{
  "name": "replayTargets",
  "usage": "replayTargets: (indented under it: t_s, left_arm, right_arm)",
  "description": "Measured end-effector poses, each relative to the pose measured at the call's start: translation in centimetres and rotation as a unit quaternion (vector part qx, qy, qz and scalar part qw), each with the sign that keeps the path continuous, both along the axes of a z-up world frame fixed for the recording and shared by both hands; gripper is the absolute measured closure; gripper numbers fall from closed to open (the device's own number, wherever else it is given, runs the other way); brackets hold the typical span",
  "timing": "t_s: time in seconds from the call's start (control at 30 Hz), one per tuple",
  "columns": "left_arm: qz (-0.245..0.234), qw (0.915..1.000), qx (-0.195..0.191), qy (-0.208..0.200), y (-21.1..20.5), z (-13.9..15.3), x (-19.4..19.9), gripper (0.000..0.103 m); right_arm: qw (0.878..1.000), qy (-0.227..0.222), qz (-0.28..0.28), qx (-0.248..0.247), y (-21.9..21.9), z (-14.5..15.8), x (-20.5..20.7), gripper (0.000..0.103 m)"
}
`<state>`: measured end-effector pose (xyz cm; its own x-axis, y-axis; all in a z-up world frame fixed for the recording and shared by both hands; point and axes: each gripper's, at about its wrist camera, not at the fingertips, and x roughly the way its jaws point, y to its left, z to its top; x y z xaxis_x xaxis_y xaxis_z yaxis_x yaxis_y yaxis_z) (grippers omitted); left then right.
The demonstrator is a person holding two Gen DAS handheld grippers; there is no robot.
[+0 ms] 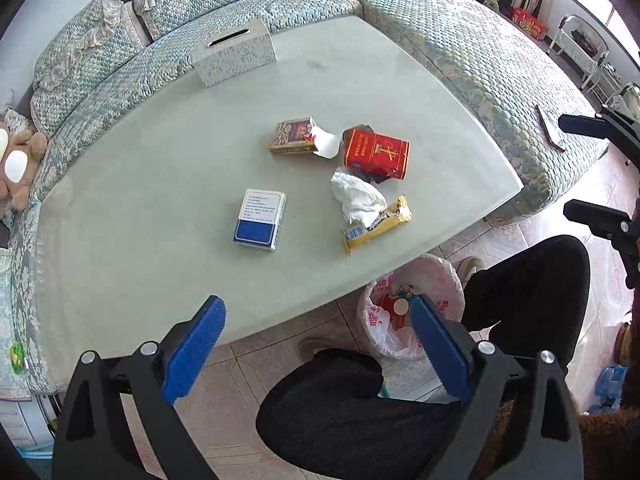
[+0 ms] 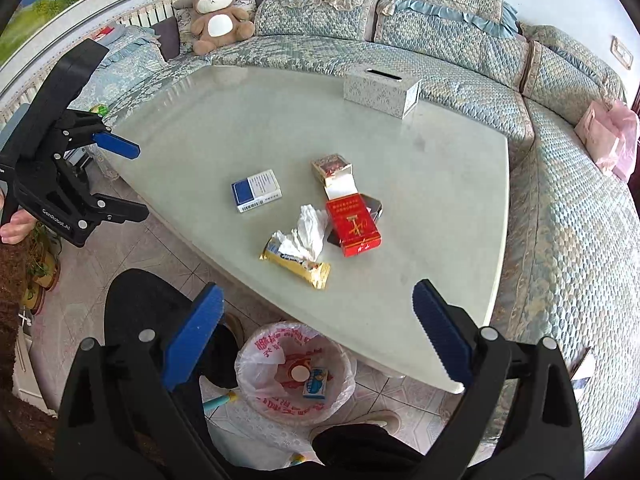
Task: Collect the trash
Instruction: 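Move both tools back over the table toward the remaining items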
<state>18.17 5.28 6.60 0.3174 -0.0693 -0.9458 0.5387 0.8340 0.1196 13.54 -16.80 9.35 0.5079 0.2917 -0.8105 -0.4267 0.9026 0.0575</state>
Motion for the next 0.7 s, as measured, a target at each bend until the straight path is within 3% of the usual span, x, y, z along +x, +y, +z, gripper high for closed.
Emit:
replayTargets:
  t_s: [0.23, 0.47, 0.7]
  left_arm:
    - [-0.017, 0.9998, 0.011, 0.004, -0.2, 1.6, 3.6, 0.012]
    - [-0.025, 0.9990, 0.032, 0.018, -1.1, -1.2, 6.6, 0.012]
    - [-0.049, 0.9969, 0.041, 0.046, -2.1, -4.9, 9.1, 0.012]
  right_arm:
    - [1.000, -0.015, -0.013, 0.001, -0.8, 2.7, 3.6, 0.010]
    - [1.000, -0.010, -0.008, -0.009, -0.6, 2.0, 6.4, 0.010]
    - [0.999, 0.022, 0.010, -0.035, 0.8, -0.7, 8.6, 0.010]
